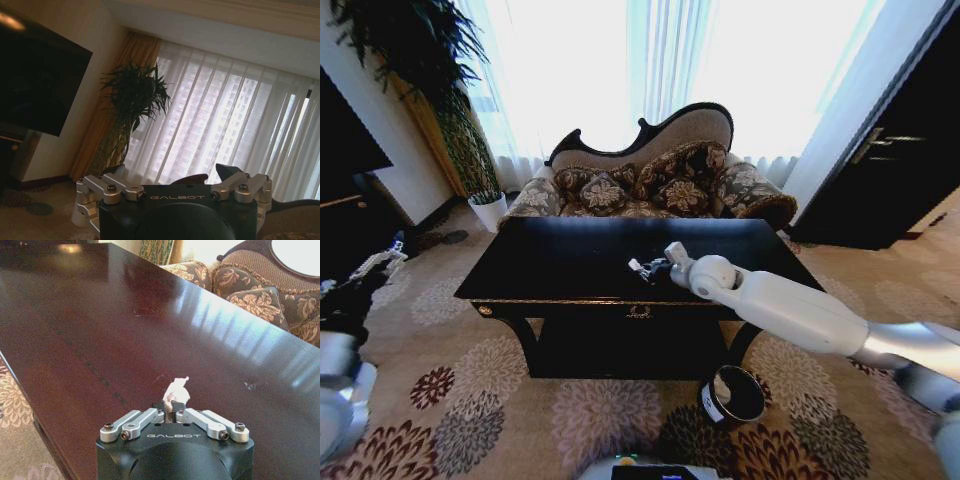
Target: Move to the front of the table and place the trash on the table into the trash bin.
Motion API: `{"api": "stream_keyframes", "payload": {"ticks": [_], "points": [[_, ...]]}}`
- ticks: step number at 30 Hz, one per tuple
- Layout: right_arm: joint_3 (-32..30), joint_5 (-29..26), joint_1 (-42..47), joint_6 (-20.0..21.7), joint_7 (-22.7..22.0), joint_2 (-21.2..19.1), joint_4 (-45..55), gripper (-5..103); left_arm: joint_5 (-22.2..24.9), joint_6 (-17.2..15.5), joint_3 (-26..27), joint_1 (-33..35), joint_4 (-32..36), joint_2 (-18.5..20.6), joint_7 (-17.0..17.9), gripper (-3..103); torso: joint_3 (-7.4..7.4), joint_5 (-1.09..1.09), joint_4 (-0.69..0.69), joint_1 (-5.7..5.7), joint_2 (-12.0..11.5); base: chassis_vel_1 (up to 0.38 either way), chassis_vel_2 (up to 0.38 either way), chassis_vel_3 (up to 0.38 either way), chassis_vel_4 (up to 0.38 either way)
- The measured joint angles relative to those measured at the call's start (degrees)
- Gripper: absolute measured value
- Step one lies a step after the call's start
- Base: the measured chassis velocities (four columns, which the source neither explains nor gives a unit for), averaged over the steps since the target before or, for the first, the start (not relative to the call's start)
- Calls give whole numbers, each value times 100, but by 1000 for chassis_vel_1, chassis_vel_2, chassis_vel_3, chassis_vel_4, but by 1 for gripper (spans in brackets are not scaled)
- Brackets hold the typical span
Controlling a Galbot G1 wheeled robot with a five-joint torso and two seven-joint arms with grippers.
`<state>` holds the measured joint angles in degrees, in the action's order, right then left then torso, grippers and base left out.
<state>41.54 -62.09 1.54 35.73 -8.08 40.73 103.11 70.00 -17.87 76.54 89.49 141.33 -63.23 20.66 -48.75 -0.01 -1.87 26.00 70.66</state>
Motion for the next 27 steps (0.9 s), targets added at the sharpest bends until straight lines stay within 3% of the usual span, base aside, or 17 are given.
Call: {"api": "stream_keyframes", "payload": {"ticks": [4,17,20,21,25,26,27], "points": [[-160,-90,115,4,61,-149,141,1,-9,1,-5,11,45,-11,-9,100,0,0,0,0,-1,0,0,0,0],[-1199,-732,330,-128,258,-694,751,1,7,46,72,97,191,-66,-14,100,0,-1,3,1,-2,0,0,0,0],[-2073,-811,918,-175,482,-1167,1138,1,23,50,71,95,195,-107,-15,100,0,0,2,1,-1,0,0,0,0],[-2073,-811,918,-175,482,-1167,1138,1,23,50,71,95,195,-107,-15,100,0,0,2,1,-1,0,0,0,0],[-3409,-782,2457,-571,620,-1751,1691,1,60,53,34,53,195,-105,-16,100,1,5,-3,0,-1,0,0,0,0],[-3409,-782,2457,-571,620,-1751,1691,1,60,53,34,53,195,-105,-16,100,1,5,-3,0,-1,0,0,0,0],[-3927,-731,3022,-743,608,-1862,1882,1,87,54,19,27,195,-103,-17,100,1,2,-2,0,0,0,0,0,0]]}}
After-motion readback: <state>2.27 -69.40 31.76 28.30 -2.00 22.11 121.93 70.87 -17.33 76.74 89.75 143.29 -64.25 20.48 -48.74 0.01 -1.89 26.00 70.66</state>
